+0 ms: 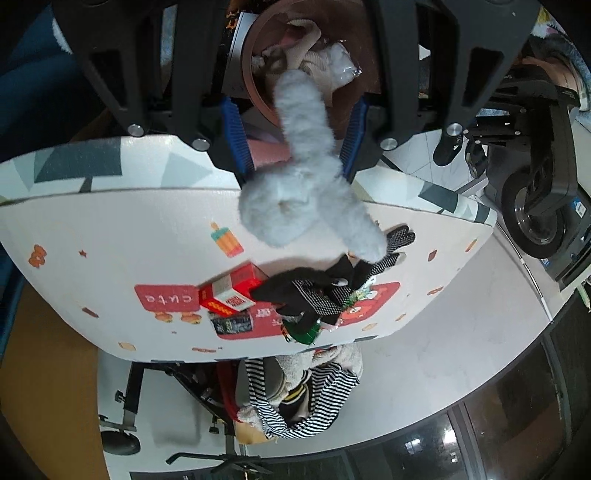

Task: Collect trash
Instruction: 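Carry the packet over the bin and open the left gripper while the right gripper carries the fluffy item, then lower the white fluffy item into the bin and open the right gripper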

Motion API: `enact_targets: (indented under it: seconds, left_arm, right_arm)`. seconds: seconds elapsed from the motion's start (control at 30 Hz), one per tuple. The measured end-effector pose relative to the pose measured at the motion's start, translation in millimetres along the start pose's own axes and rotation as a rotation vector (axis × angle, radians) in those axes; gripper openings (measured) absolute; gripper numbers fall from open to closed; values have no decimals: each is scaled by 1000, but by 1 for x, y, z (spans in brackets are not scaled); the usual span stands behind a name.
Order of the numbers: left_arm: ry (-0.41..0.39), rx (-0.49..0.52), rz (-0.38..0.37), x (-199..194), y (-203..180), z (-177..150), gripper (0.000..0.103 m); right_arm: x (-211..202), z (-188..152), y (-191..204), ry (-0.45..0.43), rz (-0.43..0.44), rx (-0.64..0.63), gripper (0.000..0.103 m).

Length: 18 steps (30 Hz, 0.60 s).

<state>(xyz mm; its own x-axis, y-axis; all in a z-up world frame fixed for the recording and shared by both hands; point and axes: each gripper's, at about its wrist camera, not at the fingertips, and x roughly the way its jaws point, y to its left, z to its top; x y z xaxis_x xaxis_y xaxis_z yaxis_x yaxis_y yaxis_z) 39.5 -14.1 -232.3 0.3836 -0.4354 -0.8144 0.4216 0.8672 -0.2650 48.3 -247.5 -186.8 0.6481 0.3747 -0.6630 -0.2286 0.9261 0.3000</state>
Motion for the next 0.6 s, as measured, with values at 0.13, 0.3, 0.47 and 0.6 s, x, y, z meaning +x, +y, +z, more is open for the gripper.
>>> enact_targets:
  seconds: [0.13,0.3,0.47,0.6]
  left_arm:
    - [-60,-21,26,-11,3,4,54]
    - [-189,-36,102,-46,8,4,82]
    - [-268,-79,218,-69,18,-3,90]
    - [-316,-101,297,-75,27,-12,91]
  right_arm:
    - [0,-6,-2,10,7,15,48]
    - [5,-15,6,35,33,-10,48]
    - [19,-32,17,87,67,-9,48]
    - [36,-50,29,147,79,-20,48]
